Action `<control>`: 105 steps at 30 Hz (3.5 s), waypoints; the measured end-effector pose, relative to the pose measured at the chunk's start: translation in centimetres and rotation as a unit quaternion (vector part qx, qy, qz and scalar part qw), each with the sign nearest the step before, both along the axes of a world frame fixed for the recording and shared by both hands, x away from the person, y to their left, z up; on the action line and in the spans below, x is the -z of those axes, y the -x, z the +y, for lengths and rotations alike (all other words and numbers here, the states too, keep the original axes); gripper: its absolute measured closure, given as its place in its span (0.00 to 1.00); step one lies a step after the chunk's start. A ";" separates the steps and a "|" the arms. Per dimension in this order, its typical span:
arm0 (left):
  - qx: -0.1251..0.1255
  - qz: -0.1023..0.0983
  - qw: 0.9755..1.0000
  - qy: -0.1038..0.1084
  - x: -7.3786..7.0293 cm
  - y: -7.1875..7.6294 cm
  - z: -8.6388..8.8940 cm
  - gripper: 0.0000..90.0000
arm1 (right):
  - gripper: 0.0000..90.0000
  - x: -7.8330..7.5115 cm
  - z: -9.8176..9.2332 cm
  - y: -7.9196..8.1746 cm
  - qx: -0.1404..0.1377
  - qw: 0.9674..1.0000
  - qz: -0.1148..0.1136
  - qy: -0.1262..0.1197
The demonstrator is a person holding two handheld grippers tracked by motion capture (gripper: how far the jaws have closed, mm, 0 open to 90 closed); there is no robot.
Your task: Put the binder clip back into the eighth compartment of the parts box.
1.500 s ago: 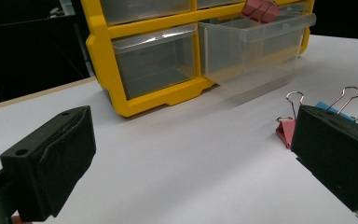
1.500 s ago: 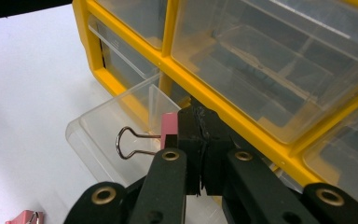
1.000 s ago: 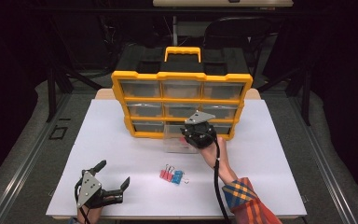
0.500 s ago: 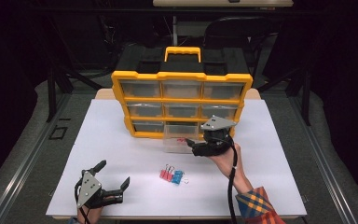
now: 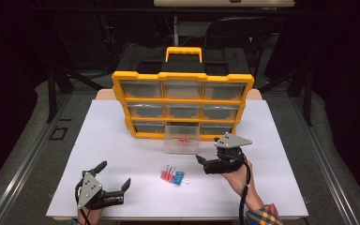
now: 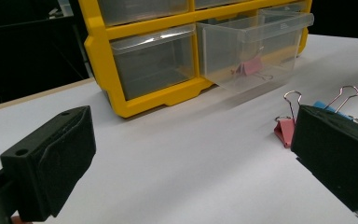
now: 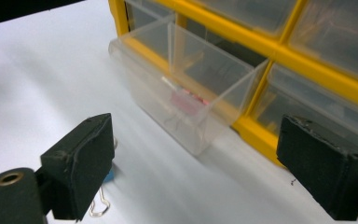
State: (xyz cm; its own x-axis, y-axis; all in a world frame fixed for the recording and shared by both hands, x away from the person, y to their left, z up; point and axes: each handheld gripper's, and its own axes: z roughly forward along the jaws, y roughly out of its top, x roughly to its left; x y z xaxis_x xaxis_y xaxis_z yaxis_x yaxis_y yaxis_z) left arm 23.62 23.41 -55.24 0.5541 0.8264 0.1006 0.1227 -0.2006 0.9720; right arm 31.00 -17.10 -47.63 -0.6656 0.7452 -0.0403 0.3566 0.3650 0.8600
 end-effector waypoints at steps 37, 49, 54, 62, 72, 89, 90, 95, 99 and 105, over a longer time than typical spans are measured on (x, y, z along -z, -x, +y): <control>0.004 0.000 1.000 0.000 0.0 0.0 0.0 0.00 | 0.00 4.8 4.9 1.6 -0.108 0.991 0.057 0.048; 0.005 0.002 1.000 -0.002 0.1 -0.1 0.0 0.00 | 0.05 6.1 6.4 0.8 -0.161 0.983 0.070 0.061; 0.006 0.002 1.000 -0.004 0.1 -0.1 0.0 0.00 | 0.16 6.7 6.9 0.4 -0.178 0.978 0.073 0.078; 0.006 0.005 1.000 -0.004 0.2 -0.2 -0.1 0.00 | 0.36 7.3 7.2 0.0 -0.194 0.974 0.070 0.098; 0.007 0.005 1.000 -0.003 0.2 -0.2 0.0 0.00 | 0.54 8.0 7.5 -0.2 -0.206 0.969 0.073 0.113; 0.006 0.005 1.000 -0.002 0.2 -0.2 0.0 0.00 | 0.55 6.1 6.2 0.7 -0.191 0.975 0.059 0.100; 0.006 0.005 1.000 -0.002 0.2 -0.2 0.0 0.00 | 0.55 6.1 6.2 0.7 -0.191 0.975 0.059 0.100; 0.006 0.004 1.000 -0.003 0.1 -0.2 0.0 0.00 | 0.55 5.5 5.5 0.9 -0.178 0.978 0.055 0.094; 0.006 0.004 1.000 -0.004 0.1 -0.2 0.0 0.00 | 0.55 5.2 4.9 1.0 -0.168 0.980 0.056 0.091; 0.006 0.002 1.000 -0.005 0.1 -0.2 0.0 0.00 | 0.55 4.8 4.1 1.1 -0.150 0.983 0.052 0.089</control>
